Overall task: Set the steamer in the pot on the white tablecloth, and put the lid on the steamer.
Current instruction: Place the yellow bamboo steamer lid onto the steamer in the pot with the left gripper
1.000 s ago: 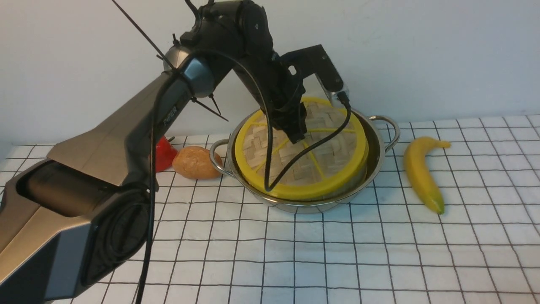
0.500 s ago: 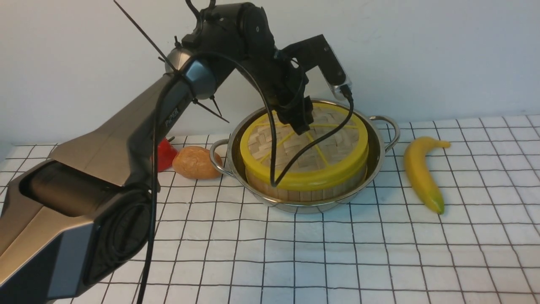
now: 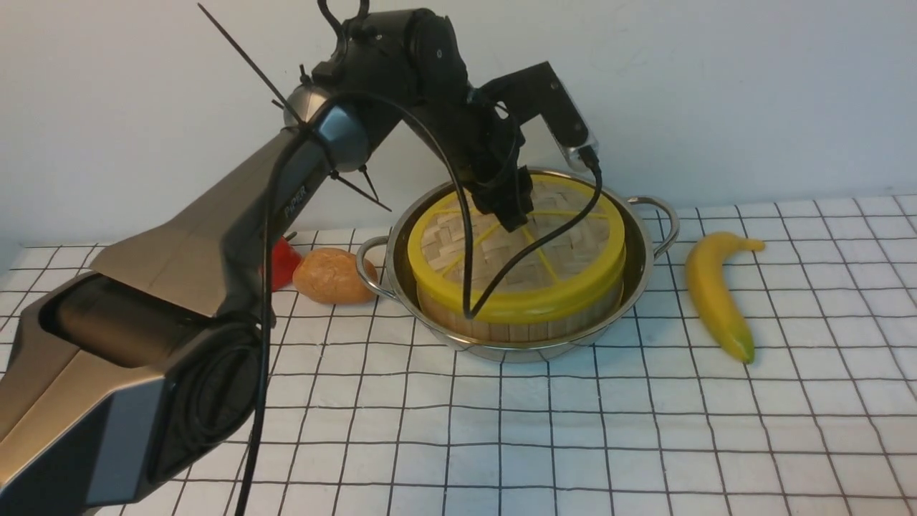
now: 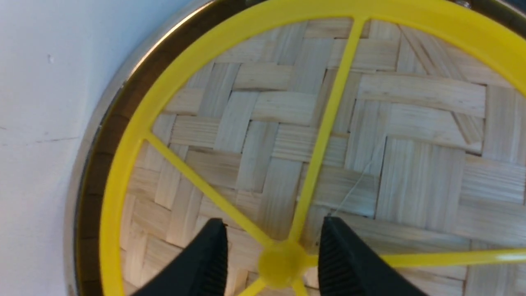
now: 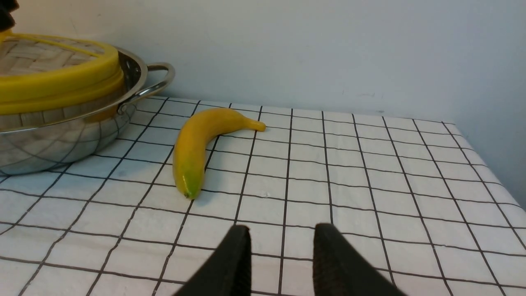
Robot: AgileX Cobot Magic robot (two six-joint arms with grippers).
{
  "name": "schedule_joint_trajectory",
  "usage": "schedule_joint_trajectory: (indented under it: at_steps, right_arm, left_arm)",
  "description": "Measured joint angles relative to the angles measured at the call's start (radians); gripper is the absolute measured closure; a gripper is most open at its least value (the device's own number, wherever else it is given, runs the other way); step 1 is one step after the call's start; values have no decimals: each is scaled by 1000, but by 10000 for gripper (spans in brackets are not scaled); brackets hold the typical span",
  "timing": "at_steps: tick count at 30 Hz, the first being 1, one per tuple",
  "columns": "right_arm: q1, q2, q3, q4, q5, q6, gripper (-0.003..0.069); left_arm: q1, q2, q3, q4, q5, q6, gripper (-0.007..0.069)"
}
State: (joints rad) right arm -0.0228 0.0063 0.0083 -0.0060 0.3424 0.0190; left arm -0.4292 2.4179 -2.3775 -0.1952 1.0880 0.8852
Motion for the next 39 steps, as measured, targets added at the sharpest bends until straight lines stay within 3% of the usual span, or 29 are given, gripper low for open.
schedule_joint_trajectory:
  at_steps: [9,18,29,39]
  right_arm:
    - [0,0,0,0,0,0,419]
    - [0,0,0,0,0,1,419]
    - [0,0,0,0,0,1,419]
    - [0,0,0,0,0,2,419]
  left_arm:
    - [-21,23,-1,-36,-83,16,332]
    - [-36,22,-1,8,-96,11,330]
    - [-34,-27,-1,169,14,-205,330]
    - [-34,-27,-1,180,36,-222,330]
